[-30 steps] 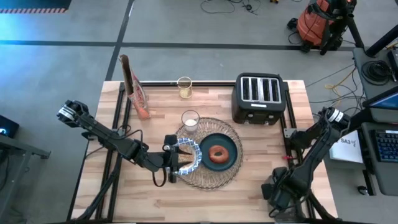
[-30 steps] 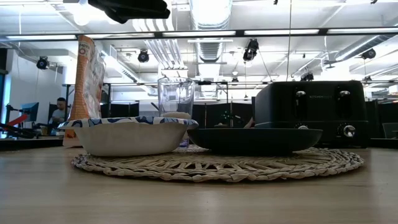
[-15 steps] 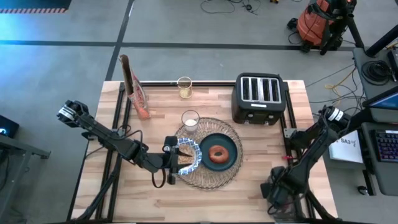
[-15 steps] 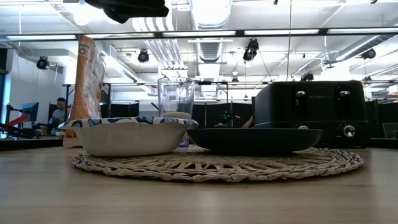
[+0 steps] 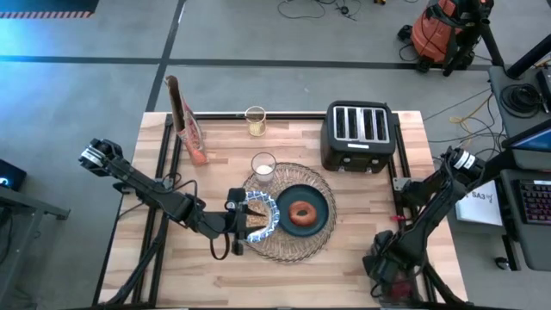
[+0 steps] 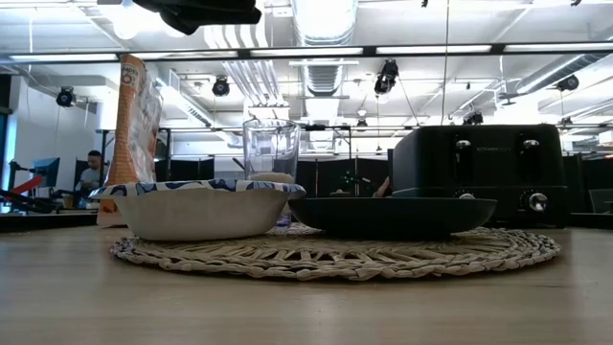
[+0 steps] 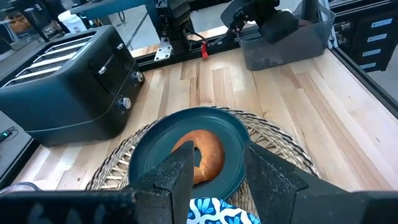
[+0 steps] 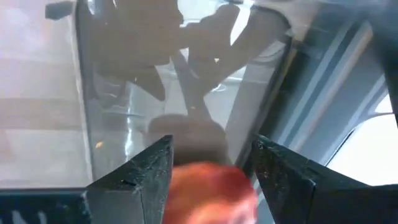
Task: Arrange a breakfast setting
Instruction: Put the red apple on the brown placemat to the right of the cup of milk
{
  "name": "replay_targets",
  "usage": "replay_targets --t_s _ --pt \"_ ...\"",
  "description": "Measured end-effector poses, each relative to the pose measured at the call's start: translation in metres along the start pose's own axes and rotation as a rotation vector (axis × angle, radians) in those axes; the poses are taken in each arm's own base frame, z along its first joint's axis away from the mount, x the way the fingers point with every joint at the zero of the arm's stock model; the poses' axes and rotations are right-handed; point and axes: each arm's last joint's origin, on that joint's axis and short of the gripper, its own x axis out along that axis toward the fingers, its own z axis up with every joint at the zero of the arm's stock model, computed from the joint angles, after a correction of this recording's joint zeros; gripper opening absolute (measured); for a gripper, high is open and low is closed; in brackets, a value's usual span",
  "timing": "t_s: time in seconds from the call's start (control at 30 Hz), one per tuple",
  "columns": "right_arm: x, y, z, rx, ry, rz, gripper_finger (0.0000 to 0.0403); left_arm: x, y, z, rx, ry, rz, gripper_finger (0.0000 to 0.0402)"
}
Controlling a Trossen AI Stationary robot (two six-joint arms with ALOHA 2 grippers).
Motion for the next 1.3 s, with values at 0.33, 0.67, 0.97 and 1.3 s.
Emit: replay_targets --t_s 0.33,0.67,0.97,1.3 --pt "-0.015 0.005 -0.013 -0.102 0.058 0.062 0.0241 0.000 0.000 0.001 -0.004 -0.007 0.000 0.0123" --pt "-0.042 0.013 -0.041 -0.186 0.259 0.086 0.0258 0.000 0.000 0.001 -0.014 -0.011 0.000 0.0123" --pt "-0.028 0.011 -0.038 -0.171 0.349 -0.086 0.0258 0.000 0.000 -0.001 -0.006 0.002 0.001 0.0123" --pt "0.018 0.032 -0.036 -0.341 0.418 -0.257 0.0258 0.000 0.000 0.000 -0.018 0.001 0.002 0.0123"
